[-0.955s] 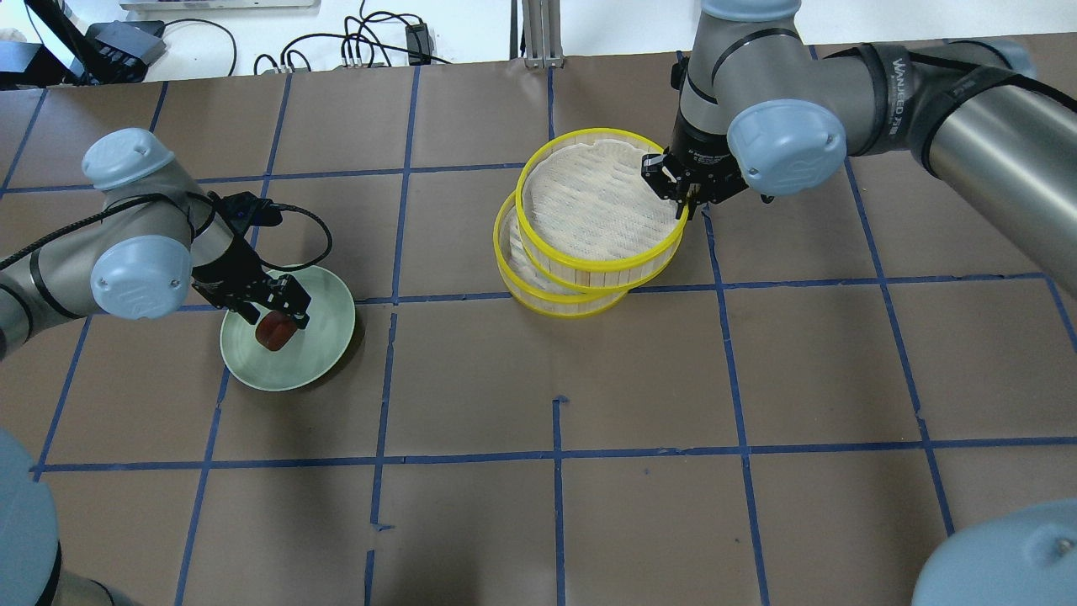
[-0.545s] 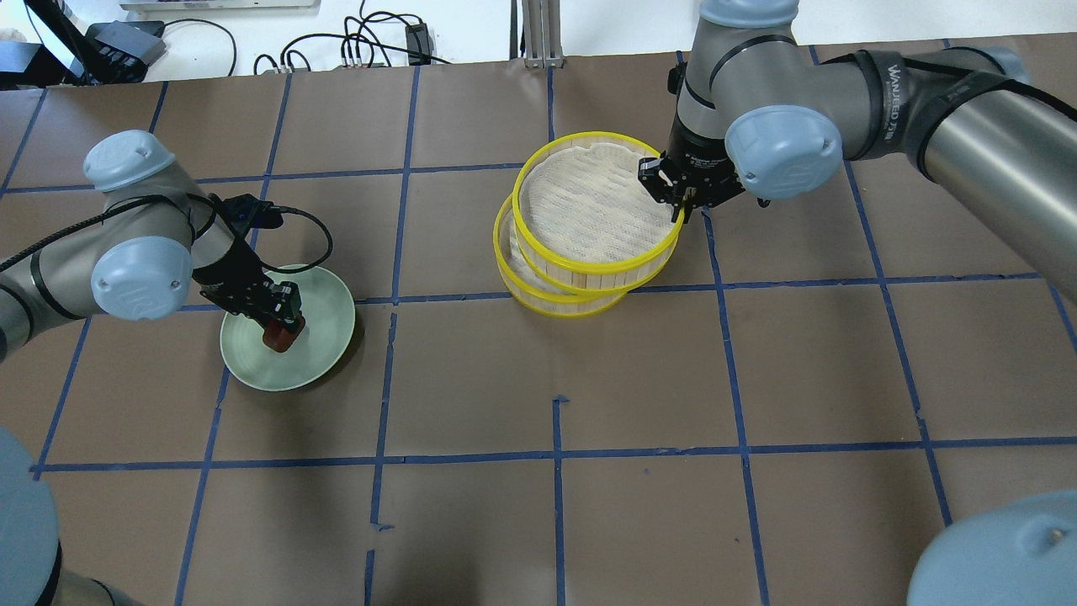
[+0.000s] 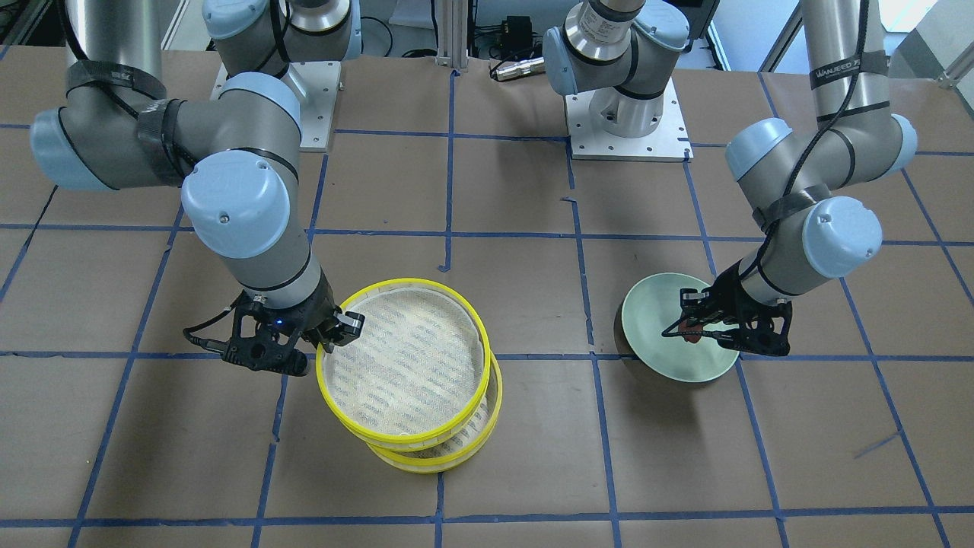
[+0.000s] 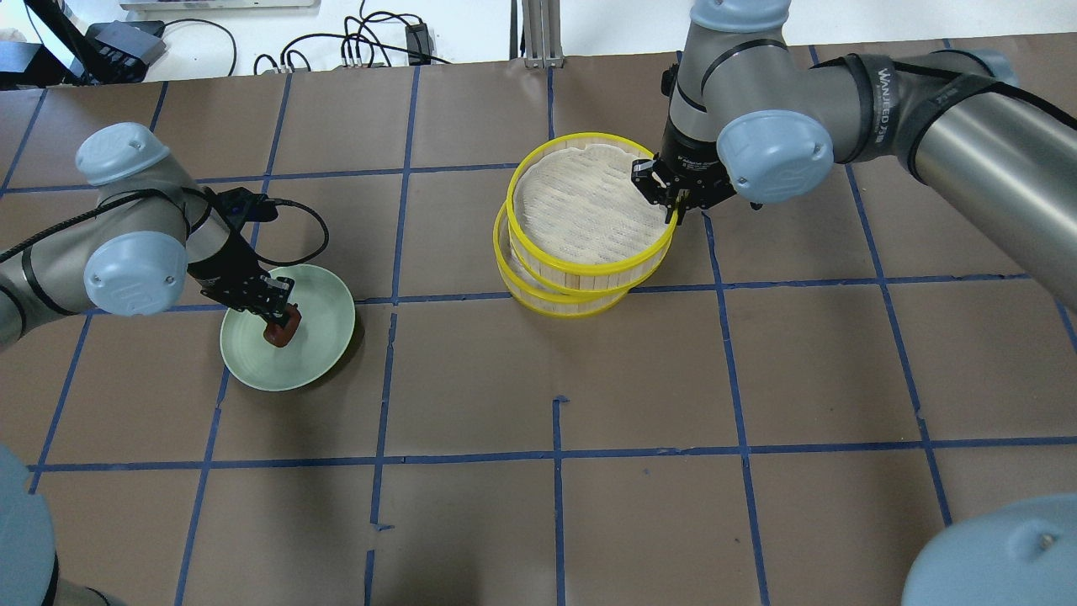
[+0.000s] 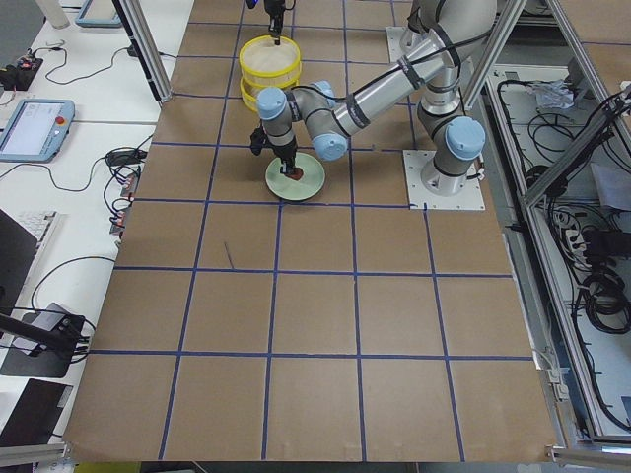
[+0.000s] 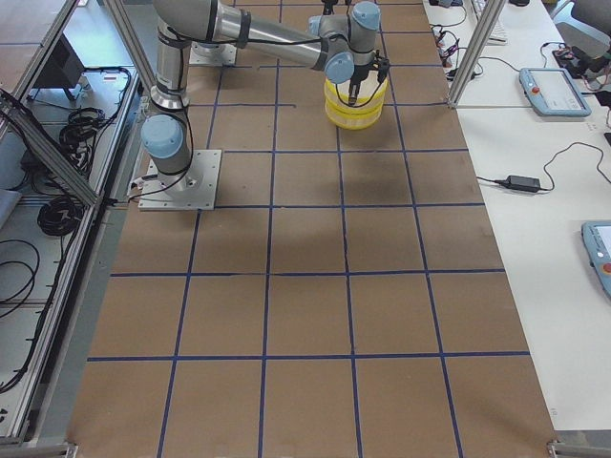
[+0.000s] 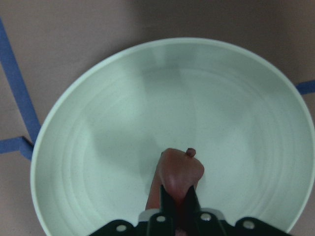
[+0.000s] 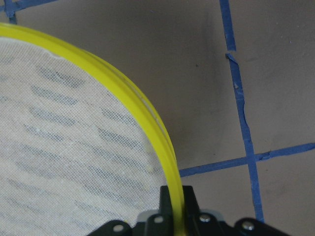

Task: Place buns in different layers of steamer
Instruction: 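Lift brown bun with left gripper while right gripper releases tier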

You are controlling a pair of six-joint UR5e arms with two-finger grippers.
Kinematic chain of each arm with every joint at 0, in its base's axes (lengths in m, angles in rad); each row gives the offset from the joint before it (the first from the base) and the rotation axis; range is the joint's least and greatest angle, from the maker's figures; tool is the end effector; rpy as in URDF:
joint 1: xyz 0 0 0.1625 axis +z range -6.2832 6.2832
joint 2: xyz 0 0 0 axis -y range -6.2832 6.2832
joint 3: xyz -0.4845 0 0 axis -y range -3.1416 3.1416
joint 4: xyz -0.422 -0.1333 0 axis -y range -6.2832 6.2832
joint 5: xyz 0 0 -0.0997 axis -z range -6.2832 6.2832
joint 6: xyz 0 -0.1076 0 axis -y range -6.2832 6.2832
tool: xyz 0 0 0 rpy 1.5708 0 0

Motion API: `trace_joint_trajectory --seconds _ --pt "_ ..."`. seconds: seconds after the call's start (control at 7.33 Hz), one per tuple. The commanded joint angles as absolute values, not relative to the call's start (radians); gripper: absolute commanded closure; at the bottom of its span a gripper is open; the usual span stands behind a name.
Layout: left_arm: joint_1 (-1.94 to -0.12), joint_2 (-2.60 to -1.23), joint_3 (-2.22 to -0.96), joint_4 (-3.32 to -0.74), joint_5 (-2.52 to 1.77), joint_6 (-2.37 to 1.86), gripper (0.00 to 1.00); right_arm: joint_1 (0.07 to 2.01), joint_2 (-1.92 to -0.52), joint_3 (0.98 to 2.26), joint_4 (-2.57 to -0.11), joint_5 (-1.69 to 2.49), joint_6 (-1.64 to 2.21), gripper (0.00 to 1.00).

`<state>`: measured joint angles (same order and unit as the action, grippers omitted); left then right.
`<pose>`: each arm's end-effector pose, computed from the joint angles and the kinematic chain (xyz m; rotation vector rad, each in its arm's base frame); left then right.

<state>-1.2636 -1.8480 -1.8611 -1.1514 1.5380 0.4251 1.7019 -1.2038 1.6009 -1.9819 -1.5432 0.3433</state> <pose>0.0423 -0.5858 0.2806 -0.1761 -3.0468 -0.1935 0.2219 -0.6407 0.3454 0.3292 3.0940 -0.0111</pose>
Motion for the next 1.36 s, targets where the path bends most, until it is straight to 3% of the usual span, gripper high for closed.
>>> trace_joint_trajectory --seconds 0.0,0.55,1.23 --pt "-1.293 -1.835 -1.702 -1.340 1.528 0.346 0.92 1.706 -1.181 1.601 -2.019 -1.554 0.377 0.86" --pt "-1.457 -1.851 -1.655 -1.309 1.444 0.074 0.93 1.740 -1.170 1.601 -2.022 -1.569 0.396 0.86" --pt "-1.471 -1.855 -1.651 -1.308 1.410 0.046 0.93 1.749 -1.152 1.603 -2.046 -1.580 0.408 0.84"
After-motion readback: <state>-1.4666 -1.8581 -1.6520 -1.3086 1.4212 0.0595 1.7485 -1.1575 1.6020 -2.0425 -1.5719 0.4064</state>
